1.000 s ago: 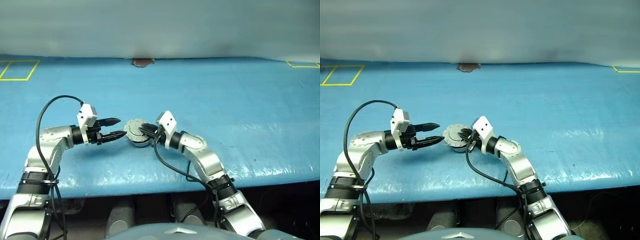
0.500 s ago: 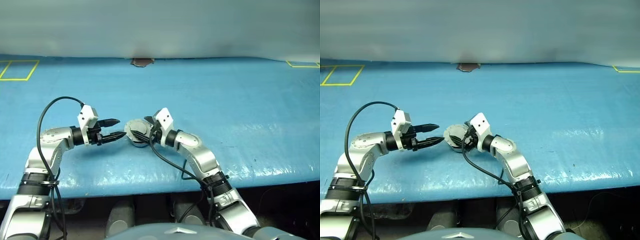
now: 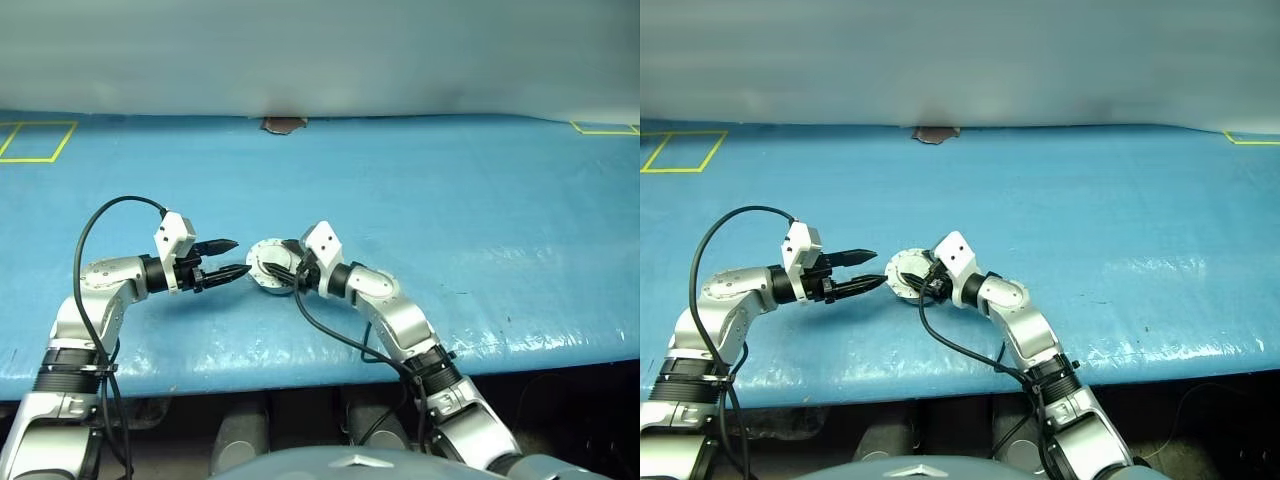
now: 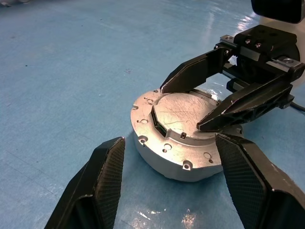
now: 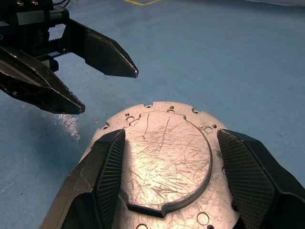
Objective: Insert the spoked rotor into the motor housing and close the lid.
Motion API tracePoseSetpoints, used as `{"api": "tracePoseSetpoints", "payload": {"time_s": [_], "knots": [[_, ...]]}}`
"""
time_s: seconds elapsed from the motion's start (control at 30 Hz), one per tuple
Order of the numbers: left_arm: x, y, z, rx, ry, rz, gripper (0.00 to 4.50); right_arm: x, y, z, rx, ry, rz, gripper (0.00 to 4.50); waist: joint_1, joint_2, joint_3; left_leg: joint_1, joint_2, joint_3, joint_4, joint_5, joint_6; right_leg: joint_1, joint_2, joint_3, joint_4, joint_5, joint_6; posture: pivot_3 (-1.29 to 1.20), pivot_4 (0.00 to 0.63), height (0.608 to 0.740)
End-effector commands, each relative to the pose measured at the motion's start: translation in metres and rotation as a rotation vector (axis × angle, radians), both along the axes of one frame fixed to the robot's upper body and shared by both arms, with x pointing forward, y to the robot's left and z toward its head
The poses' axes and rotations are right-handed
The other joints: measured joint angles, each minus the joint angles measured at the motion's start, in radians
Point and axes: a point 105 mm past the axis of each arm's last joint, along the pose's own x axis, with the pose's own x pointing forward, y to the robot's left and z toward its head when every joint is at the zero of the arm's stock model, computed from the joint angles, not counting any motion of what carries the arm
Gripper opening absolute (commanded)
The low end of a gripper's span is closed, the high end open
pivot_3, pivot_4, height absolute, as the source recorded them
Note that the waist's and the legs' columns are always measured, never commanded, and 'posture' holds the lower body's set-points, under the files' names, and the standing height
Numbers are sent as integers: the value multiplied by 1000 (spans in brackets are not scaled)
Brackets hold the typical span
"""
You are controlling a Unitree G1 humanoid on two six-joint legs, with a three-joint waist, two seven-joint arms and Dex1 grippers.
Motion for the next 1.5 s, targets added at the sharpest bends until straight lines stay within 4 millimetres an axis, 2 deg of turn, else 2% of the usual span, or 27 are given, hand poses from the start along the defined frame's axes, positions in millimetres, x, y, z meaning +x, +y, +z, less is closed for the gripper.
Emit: {"api": "tracePoseSetpoints", "payload": {"time_s": [0.03, 0.33, 0.43, 0.53, 0.6, 0.83, 0.93, 1.0, 1.03, 1.33, 1.5], "knots": [[2, 1, 11, -9, -48, 7, 3302, -2, 2, -1, -24, -21, 5, 3231, 0, 0, 0, 0, 0, 0, 0, 0, 0, 0, 0, 0, 0, 0, 0, 0, 150, 740], [3, 3, 11, -7, -52, 18, 3302, -13, 8, -20, -48, 95, 63, 3231, -1, 0, 0, 0, 0, 0, 0, 0, 0, 0, 0, 0, 0, 0, 0, 0, 150, 740], [3, 4, 11, 1, -54, 27, 3302, -10, 7, -22, -28, 137, 47, 3231, -1, 0, 0, 1, 0, 0, 0, 0, 0, 1, 0, 0, 0, 0, 0, 0, 150, 740], [5, 5, 11, 7, -62, 34, 3302, -11, 6, -26, -64, 132, 60, 3827, -1, 0, 0, 1, 0, 0, 0, 0, 0, 1, 0, 0, 0, 0, 0, 0, 150, 740], [5, 6, 11, 9, -64, 36, 3302, -12, 6, -28, -85, 121, 61, 4479, -1, 0, 0, 1, 0, 0, 0, 0, 0, 1, 0, 0, 0, 0, 0, 0, 150, 740], [6, 6, 10, 9, -61, 43, 3302, -12, 4, -37, -135, 105, 47, 4479, -1, 0, 0, 2, 1, 0, 0, 0, 0, 1, 0, 0, 0, 0, 0, 0, 150, 740], [6, 7, 10, 10, -59, 46, 3302, -9, 1, -37, -126, 114, 22, 3875, -1, 0, 0, 2, 1, 0, 0, 0, 0, 1, 0, 0, 0, 0, 0, 0, 150, 740], [5, 7, 9, 10, -50, 42, 3302, -8, -1, -36, -129, 105, 17, 3191, -1, 0, -1, 2, 1, 0, 0, 0, 0, 1, 0, 0, 0, 0, 0, 0, 150, 740], [5, 7, 8, 15, -47, 43, 3302, -7, -2, -34, -134, 93, 18, 3026, -1, 0, -1, 2, 1, 0, 0, 0, 0, 2, 0, 0, 0, 0, 0, 0, 150, 740], [4, 8, -1, 53, -29, 41, 3302, -4, -9, -1, -168, -3, 73, 3027, 7, 0, 0, 0, -1, 0, 0, 0, 0, 0, -1, 0, -1, 0, 0, 0, 150, 740], [4, 6, -2, 52, -30, 38, 3302, -4, -5, 14, -139, -16, 86, 3027, 9, 0, 0, -1, -1, 0, -1, 0, 0, 0, -1, 0, -2, 0, 0, 0, 150, 740]]}}
